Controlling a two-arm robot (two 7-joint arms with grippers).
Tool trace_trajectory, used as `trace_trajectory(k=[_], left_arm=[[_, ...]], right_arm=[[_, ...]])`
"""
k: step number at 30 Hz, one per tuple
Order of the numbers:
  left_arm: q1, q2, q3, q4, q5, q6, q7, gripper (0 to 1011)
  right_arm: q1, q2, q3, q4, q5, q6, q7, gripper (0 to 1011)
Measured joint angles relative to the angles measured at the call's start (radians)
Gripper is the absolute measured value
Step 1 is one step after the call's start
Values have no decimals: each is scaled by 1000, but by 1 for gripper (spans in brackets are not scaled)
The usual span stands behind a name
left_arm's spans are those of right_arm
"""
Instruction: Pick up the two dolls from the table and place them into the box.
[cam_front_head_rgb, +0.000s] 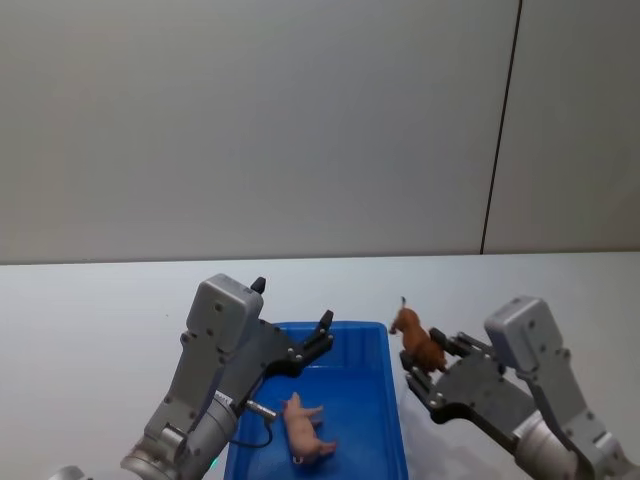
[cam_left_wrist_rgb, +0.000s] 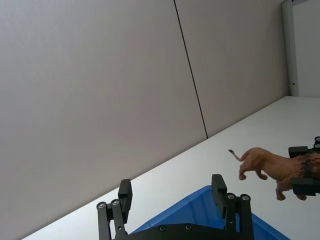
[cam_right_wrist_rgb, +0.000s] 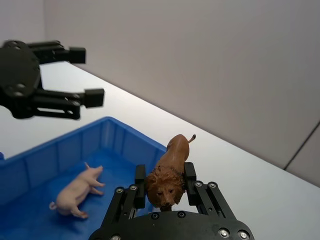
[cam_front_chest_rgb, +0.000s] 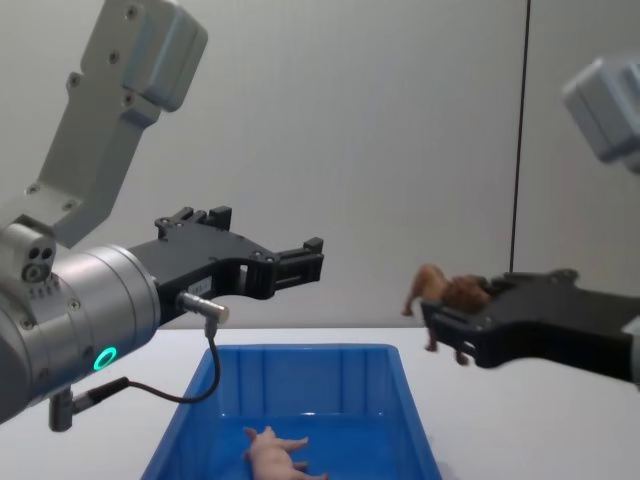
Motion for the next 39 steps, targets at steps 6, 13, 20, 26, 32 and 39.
trace_trajectory(k=[6,13,20,26,32,39], left_arm=[[0,0,0,0,0,0,0,1003],[0,0,0,0,0,0,0,1003],[0,0,0,0,0,0,0,1003],[0,0,0,0,0,0,0,1003],[0,0,0,0,0,0,0,1003],[0,0,0,0,0,0,0,1003]], right_arm=[[26,-21,-9,9,1,13,41,435],[61,-56,-26,51,15,53,97,579],[80,-76,-37,84,24,76,131,794],[78,-69,-36,87,30,77,145,962],[56,-41,-24,63,36,66,147,1001],[16,13,2,23,55,54,134,1001]])
